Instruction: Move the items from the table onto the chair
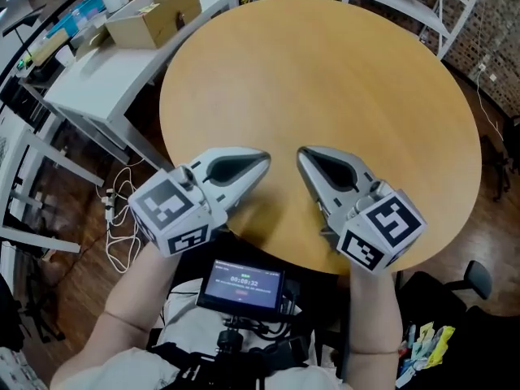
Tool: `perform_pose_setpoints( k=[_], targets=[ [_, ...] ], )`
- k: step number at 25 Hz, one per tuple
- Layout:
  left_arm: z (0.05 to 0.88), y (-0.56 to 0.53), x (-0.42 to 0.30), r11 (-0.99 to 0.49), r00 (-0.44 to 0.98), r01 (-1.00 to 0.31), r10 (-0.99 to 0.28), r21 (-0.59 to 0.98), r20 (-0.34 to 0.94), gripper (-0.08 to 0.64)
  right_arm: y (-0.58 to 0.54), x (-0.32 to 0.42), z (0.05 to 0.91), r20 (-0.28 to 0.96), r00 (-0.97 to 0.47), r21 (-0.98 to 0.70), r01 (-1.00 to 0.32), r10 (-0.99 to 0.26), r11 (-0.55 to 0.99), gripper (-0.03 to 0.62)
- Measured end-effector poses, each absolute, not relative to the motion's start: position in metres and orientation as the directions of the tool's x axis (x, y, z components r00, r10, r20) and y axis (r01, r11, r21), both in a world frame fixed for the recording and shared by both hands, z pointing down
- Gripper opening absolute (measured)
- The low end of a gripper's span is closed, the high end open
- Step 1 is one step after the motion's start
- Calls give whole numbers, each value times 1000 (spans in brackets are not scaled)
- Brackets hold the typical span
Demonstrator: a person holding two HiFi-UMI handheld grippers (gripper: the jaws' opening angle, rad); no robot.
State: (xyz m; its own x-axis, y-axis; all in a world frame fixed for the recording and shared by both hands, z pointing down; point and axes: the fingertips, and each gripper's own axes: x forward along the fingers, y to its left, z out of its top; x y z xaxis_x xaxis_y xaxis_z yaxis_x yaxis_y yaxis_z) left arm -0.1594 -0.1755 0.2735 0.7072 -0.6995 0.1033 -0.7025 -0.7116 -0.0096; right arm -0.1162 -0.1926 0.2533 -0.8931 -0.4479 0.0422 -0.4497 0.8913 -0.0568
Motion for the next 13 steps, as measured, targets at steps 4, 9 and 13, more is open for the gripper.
perform_pose_setpoints(
  k=[4, 9, 13],
  targets=[
    [276, -178, -152, -723, 719, -690, -686, 0, 108, 11, -194, -110, 257, 49, -885, -60, -465, -463, 883, 2],
    [277, -179, -133, -747, 742, -664, -661, -12, 113, 11, -195, -95, 258, 45, -873, -71, -487, -485, 871, 2],
    [277, -177, -118, -754, 749, -657, -654, -13, 110, 11, -191, -81, 259, 46, -871, -69, -492, -490, 868, 2]
  ],
)
